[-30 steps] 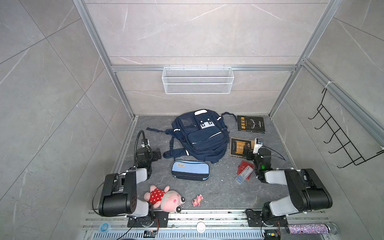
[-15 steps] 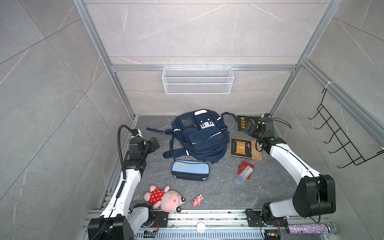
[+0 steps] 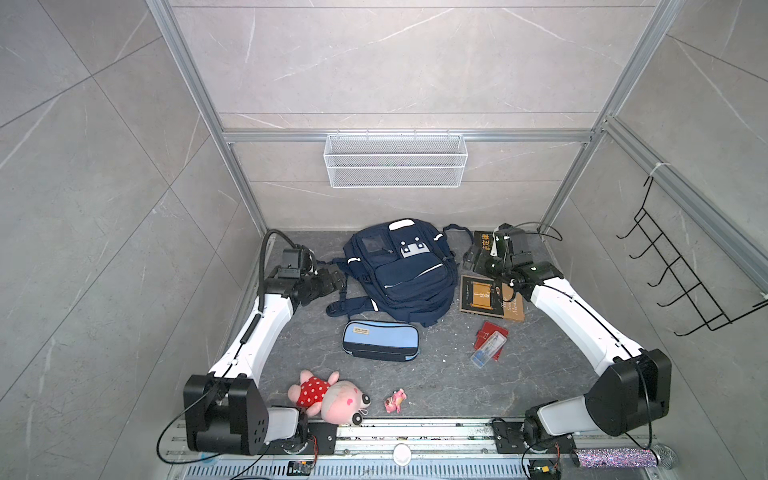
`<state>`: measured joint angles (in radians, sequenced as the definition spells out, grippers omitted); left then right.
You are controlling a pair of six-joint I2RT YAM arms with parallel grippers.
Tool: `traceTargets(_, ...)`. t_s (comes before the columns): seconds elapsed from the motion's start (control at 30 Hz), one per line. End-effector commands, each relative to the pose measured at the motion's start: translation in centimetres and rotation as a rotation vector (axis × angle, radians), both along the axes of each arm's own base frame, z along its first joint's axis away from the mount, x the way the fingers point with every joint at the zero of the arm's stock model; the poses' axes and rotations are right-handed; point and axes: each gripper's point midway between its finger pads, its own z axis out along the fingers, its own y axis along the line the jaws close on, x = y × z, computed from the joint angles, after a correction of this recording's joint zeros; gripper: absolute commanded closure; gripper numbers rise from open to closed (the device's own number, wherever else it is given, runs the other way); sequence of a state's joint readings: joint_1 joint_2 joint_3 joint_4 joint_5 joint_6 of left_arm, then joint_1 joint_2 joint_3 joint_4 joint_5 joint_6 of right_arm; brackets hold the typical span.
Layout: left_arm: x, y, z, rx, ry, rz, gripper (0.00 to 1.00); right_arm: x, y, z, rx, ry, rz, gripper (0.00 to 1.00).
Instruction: Pack the student bag
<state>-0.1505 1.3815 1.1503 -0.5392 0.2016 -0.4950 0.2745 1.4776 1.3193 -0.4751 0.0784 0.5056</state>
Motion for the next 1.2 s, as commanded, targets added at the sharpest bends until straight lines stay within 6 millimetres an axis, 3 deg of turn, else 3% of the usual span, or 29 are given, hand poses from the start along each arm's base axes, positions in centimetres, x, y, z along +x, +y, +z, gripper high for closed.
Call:
traceTargets(0.0, 0.0, -2.4, 0.0, -0.017, 0.075, -0.049, 0.0, 1.7, -0.3, 0.3, -0.048, 0.036, -0.012, 0.0)
traceTargets(0.13, 2.1, -4.1, -0.7, -0.095, 0.142, -0.006, 0.0, 3.8, 0.2, -0.7, -0.067, 0.105, 0.037, 0.0)
traceTargets(0.33, 6.5, -5.0, -0.8, -0.047, 0.195, 0.005, 0.0, 6.0, 1.2, -2.8, 0.084, 0.158, 0.098, 0.0)
traceTargets(0.57, 12.6, -6.0, -2.2, -0.084, 0.204, -0.029, 0.0, 4.8, 1.6, -5.4, 0.189, 0.297, 0.067, 0.0)
traceTargets(0.7, 15.6, -4.9, -3.6, -0.078, 0.225, -0.006, 0.0, 3.7, 1.6, -7.0, 0.249, 0.359, 0.009, 0.0)
traceTargets(0.97, 17.9, -1.8, -7.0, -0.066, 0.265, 0.084, 0.0, 2.7, 1.4, -9.7, 0.274, 0.443, -0.045, 0.0)
traceTargets(1.07, 18.4, -2.2, -7.7, -0.095, 0.266, 0.079, 0.0, 2.8, 2.0, -10.7, 0.29, 0.458, -0.03, 0.0)
traceTargets(1.17, 19.1, -3.6, -10.0, -0.156, 0.303, 0.041, 0.0, 2.7, 2.9, -12.1, 0.288, 0.489, -0.009, 0.0)
